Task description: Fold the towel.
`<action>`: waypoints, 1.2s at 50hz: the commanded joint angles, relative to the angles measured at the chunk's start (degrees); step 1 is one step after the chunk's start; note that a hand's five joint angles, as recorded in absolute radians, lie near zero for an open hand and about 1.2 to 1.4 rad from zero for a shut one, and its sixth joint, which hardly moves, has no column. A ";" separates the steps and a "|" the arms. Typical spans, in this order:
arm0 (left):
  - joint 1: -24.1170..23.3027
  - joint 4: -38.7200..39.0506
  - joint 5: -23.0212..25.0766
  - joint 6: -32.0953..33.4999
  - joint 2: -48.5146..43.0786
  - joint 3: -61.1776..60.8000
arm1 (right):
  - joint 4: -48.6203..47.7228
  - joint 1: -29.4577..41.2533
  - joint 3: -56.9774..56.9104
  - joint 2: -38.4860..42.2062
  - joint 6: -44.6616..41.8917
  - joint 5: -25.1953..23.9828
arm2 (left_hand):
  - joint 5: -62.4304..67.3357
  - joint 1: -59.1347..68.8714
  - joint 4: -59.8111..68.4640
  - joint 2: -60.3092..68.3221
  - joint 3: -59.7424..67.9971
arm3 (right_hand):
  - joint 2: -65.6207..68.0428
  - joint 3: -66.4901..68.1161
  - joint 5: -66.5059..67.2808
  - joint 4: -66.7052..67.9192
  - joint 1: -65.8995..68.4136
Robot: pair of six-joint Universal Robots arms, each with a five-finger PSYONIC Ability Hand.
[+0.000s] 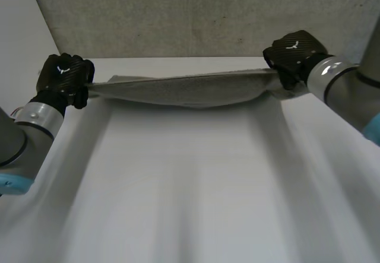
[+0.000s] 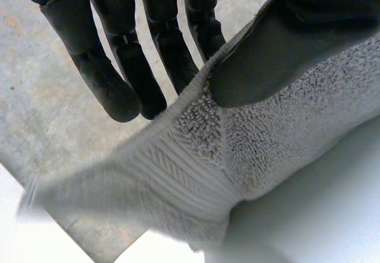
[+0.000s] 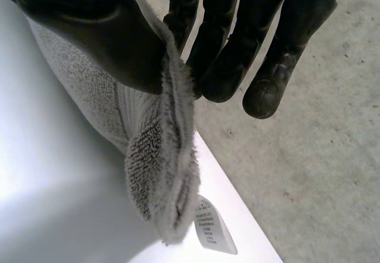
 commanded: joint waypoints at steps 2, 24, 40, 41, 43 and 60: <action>-0.09 -11.80 4.18 4.48 14.69 -7.73 | 14.54 -2.62 1.89 -6.84 -2.55 -0.62 | -15.13 -0.21 -6.41 -5.46 -8.43 | 3.71 3.35 2.23 3.26 3.41; -1.76 -12.43 5.68 8.79 -3.35 1.36 | 16.25 -2.10 -4.33 7.17 -12.93 -0.71 | -15.13 -0.21 -6.41 -5.46 -8.43 | 3.71 3.35 2.23 3.26 3.41; -5.89 -17.09 2.26 11.52 -29.22 32.48 | 11.41 1.86 -33.60 35.84 -12.58 3.59 | -15.13 -0.21 -6.41 -5.46 -8.43 | 3.71 3.35 2.23 3.26 3.41; -5.89 -17.09 2.25 11.52 -29.23 32.51 | 11.41 1.86 -33.62 35.86 -12.58 3.60 | -15.13 -0.21 -6.41 -5.46 -8.43 | 3.71 3.35 2.23 3.26 3.41; -6.25 -17.53 0.50 11.61 -32.38 36.53 | 10.88 2.03 -38.61 39.62 -12.67 5.26 | -15.13 -0.21 -6.41 -5.46 -8.43 | 3.71 3.35 2.23 3.26 3.41; -6.42 -19.02 -1.00 11.61 -39.69 47.53 | 7.81 1.95 -50.76 47.46 -12.67 8.08 | -15.13 -0.21 -6.41 -5.46 -8.43 | 3.71 3.35 2.23 3.26 3.41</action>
